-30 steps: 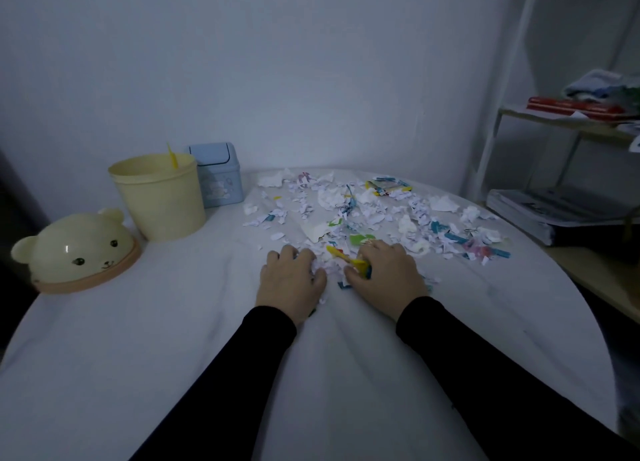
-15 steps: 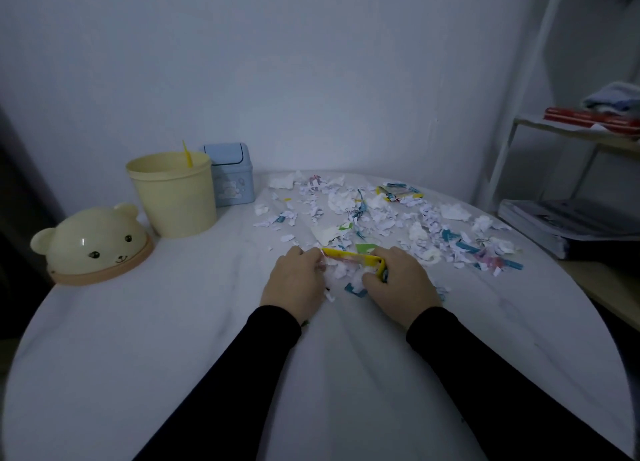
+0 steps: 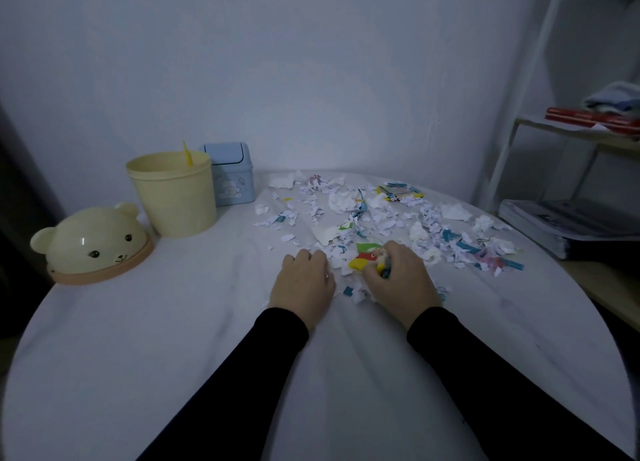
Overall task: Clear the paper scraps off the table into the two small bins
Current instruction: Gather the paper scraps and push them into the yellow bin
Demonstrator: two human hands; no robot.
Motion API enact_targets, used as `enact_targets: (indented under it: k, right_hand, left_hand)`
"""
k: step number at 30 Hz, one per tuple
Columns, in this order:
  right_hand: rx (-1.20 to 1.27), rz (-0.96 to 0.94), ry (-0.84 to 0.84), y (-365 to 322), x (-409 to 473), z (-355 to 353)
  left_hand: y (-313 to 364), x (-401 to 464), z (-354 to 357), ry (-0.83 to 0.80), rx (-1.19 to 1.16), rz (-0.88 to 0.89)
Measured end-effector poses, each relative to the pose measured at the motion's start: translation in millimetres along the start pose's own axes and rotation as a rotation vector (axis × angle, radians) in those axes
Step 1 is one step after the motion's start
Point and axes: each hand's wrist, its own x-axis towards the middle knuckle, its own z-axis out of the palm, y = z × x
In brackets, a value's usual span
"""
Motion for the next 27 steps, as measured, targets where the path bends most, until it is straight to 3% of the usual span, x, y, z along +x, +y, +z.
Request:
enact_targets:
  k: [10,18,23,27]
  right_hand:
    - [0.052,-0.049,0.015,3,2,0]
    - [0.188,0.024,0.176,-14,12,-3]
    - [0.375,0.100,0.295,-30,28,-3]
    - [0.572,0.167,0.340,-49,42,4]
  left_hand:
    - [0,4,0,-0.018,-0.116,-0.010]
    - [-5,4,-3,0.049,-0.192,0.008]
    - [-13,4,-14,0.230,-0.582,-0.234]
    - [-19,6,-29,0.328,-0.844,-0.328]
